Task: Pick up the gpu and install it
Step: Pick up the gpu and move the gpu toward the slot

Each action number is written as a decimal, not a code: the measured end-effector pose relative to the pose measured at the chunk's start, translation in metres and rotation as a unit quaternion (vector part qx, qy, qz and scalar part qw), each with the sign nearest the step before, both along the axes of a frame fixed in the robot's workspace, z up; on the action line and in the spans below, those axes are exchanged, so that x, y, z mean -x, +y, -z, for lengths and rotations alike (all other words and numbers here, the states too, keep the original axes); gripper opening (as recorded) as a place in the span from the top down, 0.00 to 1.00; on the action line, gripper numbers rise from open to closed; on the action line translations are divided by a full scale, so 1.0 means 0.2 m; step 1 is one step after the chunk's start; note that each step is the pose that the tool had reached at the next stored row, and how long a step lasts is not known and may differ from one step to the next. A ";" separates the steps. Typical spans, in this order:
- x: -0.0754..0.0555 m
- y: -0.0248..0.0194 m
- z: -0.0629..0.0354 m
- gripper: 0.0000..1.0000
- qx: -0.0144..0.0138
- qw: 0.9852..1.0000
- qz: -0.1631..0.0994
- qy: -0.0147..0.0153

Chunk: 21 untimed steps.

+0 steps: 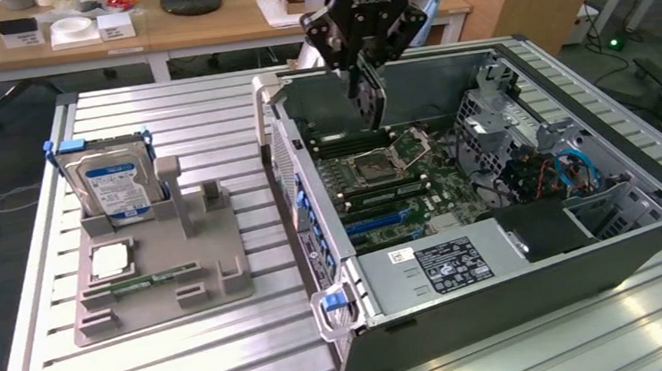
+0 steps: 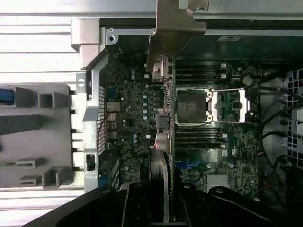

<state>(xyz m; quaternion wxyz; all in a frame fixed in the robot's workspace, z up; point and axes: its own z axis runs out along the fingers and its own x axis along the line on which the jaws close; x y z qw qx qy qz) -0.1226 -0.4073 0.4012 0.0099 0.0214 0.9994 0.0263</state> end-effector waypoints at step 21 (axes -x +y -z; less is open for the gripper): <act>-0.37 0.006 0.010 0.73 0.000 1.000 0.000 0.000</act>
